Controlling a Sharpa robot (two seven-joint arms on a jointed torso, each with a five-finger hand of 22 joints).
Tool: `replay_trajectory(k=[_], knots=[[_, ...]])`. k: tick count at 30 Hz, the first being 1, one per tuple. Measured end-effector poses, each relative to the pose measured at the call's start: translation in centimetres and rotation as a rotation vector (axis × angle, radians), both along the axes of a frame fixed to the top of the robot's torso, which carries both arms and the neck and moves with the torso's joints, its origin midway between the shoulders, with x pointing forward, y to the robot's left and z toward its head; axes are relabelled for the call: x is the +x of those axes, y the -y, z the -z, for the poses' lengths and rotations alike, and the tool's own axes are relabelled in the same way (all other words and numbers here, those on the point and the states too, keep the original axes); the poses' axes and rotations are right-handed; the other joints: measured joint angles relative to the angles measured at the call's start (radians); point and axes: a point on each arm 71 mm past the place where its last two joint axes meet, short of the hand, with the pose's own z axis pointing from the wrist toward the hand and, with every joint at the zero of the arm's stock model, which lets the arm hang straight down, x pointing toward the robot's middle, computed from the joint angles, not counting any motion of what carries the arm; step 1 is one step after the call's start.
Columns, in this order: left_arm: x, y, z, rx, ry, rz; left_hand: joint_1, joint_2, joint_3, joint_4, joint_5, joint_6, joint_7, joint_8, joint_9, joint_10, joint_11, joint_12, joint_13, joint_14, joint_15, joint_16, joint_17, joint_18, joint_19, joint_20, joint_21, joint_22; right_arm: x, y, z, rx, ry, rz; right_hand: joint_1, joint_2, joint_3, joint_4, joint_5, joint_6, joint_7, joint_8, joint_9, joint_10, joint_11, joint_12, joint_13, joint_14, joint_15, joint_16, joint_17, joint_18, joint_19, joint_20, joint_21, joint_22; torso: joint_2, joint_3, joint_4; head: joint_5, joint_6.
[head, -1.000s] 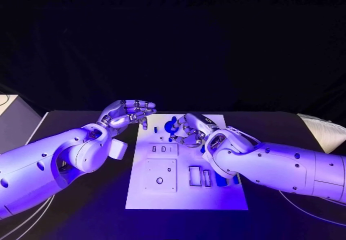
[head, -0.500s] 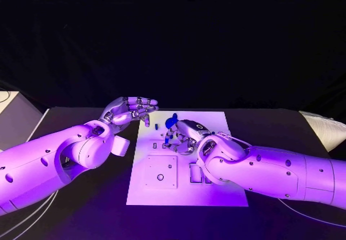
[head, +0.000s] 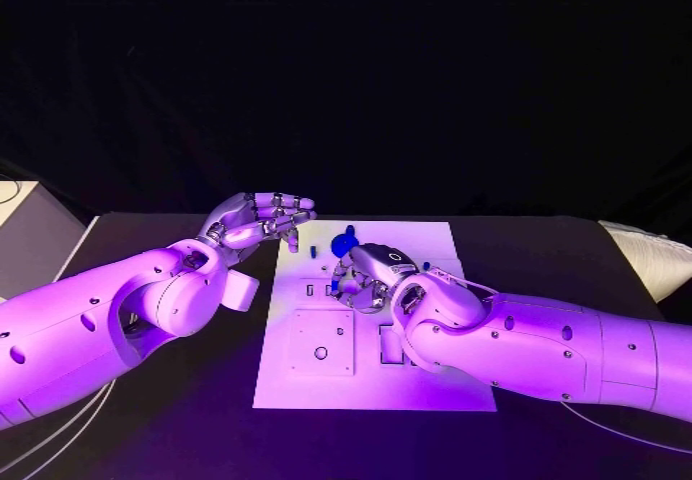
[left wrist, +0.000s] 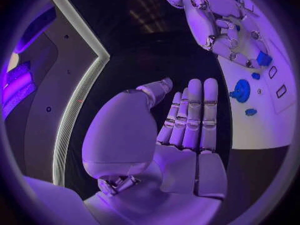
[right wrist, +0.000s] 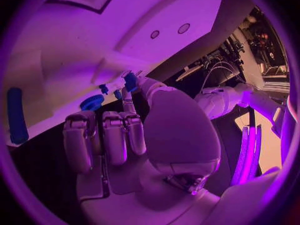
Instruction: Assemble the parts on the task board
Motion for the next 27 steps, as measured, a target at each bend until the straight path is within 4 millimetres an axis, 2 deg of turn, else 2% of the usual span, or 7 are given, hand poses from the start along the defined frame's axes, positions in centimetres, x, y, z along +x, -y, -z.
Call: replay_trajectory(k=[17, 23, 27], knots=[[0.01, -0.05, 0.02, 0.001, -0.001, -0.001, 0.0, 0.0, 0.0, 0.0, 0.0, 0.0, 0.0, 0.0, 0.0, 0.0, 0.0, 0.0, 0.0, 0.0, 0.0, 0.0, 0.0, 0.0, 0.0, 0.0, 0.0, 0.0, 0.46, -0.1, 0.21, -0.04, 0.03, 0.012, -0.003, -0.003, 0.0, 0.0, 0.0, 0.002, -0.002, -0.001, -0.001, 0.0, 0.0, 0.0, 0.0, 0.0, 0.0, 0.0, 0.0, 0.0, 0.0, 0.0, 0.0, 0.0, 0.0, -0.0003, 0.0006, 0.002, 0.003], [0.01, -0.06, 0.03, 0.001, -0.002, -0.001, 0.0, 0.0, 0.0, 0.0, 0.0, 0.0, 0.0, 0.0, 0.0, 0.0, 0.0, 0.0, 0.0, 0.0, 0.0, 0.0, 0.0, 0.0, 0.0, 0.0, 0.0, 0.0, 0.58, 0.01, 0.38, -0.054, 0.029, 0.014, -0.016, -0.016, 0.0, 0.0, 0.0, 0.006, -0.006, -0.001, 0.0, 0.0, 0.0, 0.0, 0.0, 0.0, 0.0, 0.0, 0.0, 0.0, 0.0, 0.0, 0.0, 0.0, 0.0, 0.0003, 0.0, 0.002, 0.003], [0.01, -0.07, 0.03, 0.002, -0.002, -0.001, 0.0, 0.0, 0.0, 0.0, 0.0, 0.0, 0.0, 0.0, 0.0, 0.0, 0.0, 0.0, 0.0, 0.0, 0.0, 0.0, 0.0, 0.0, 0.0, 0.0, 0.0, 0.0, 0.6, 0.03, 0.44, -0.061, 0.027, 0.012, -0.019, -0.02, -0.003, -0.003, -0.008, -0.002, 0.002, 0.0, 0.0, 0.0, 0.0, 0.0, 0.0, 0.0, 0.0, 0.0, 0.0, 0.0, 0.0, 0.0, 0.0, 0.0, -0.001, 0.0004, -0.0003, 0.003, 0.002]])
